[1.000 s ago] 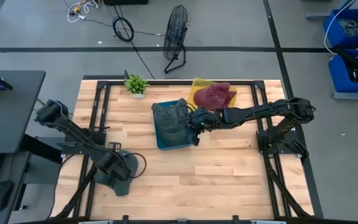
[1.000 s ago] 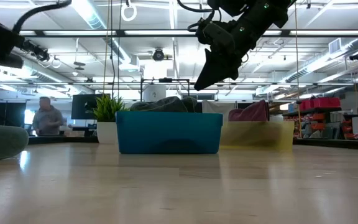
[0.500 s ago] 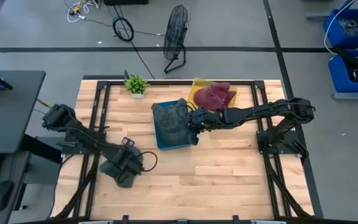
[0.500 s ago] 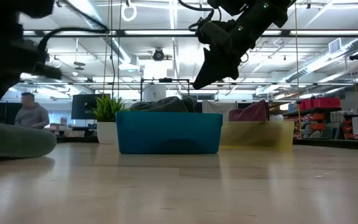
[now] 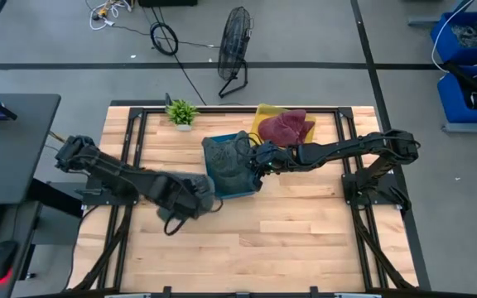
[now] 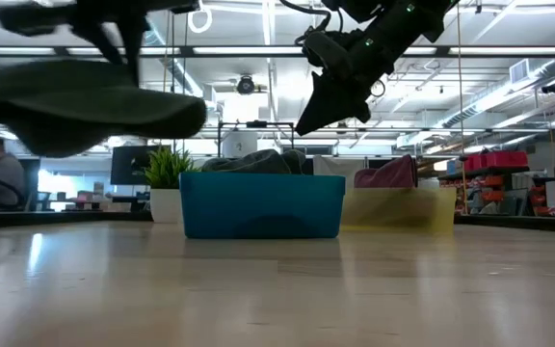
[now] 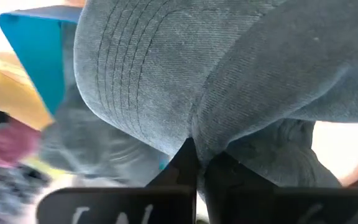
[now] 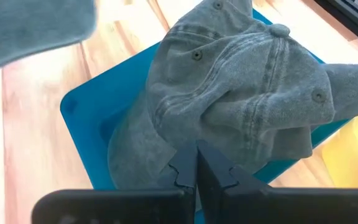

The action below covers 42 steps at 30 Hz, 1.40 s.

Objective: Pick & Place hat
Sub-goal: Put the black cap into the blue bin

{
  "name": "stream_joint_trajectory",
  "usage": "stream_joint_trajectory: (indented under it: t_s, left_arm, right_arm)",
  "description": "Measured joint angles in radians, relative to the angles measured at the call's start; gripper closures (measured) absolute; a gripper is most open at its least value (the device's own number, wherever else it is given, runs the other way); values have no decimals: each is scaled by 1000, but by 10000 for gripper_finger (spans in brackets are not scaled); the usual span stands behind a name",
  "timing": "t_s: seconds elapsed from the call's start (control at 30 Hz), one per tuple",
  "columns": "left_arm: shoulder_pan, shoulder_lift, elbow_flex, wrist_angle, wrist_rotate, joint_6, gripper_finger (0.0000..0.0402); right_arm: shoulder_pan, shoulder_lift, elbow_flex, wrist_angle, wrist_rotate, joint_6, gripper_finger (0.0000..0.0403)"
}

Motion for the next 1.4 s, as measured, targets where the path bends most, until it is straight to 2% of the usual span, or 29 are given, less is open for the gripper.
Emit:
stream_joint_trajectory:
  t_s: [0.13,0.27,0.37,0.5,0.57,0.67,0.77,1.03,1.27,1.4]
  left_arm:
    - [87,0,-6,76,-74,335,394]
    - [197,1,-53,295,-64,612,394]
    - [271,3,-89,427,-57,824,394]
    - [332,6,-103,545,-55,1201,390]
    - [348,6,-103,646,-50,1296,388]
    - [358,6,-101,739,-8,1380,389]
    - [355,21,-101,733,68,1430,393]
    - [335,156,-100,725,57,1600,392]
    - [317,232,-99,736,57,1595,390]
    - [318,243,-99,751,59,1465,373]
  right_arm:
    - [2,0,0,-2,0,9,394]
    - [14,-7,0,-53,-1,21,394]
    - [31,-43,0,-135,0,88,394]
    - [55,-121,0,-241,58,133,394]
    - [63,-166,0,-301,108,164,394]
    - [74,-228,0,-364,206,198,394]
    - [84,-271,0,-376,276,216,394]
    - [110,-296,0,-358,286,214,394]
    - [127,-283,0,-355,288,212,394]
    - [127,-282,0,-357,289,208,394]
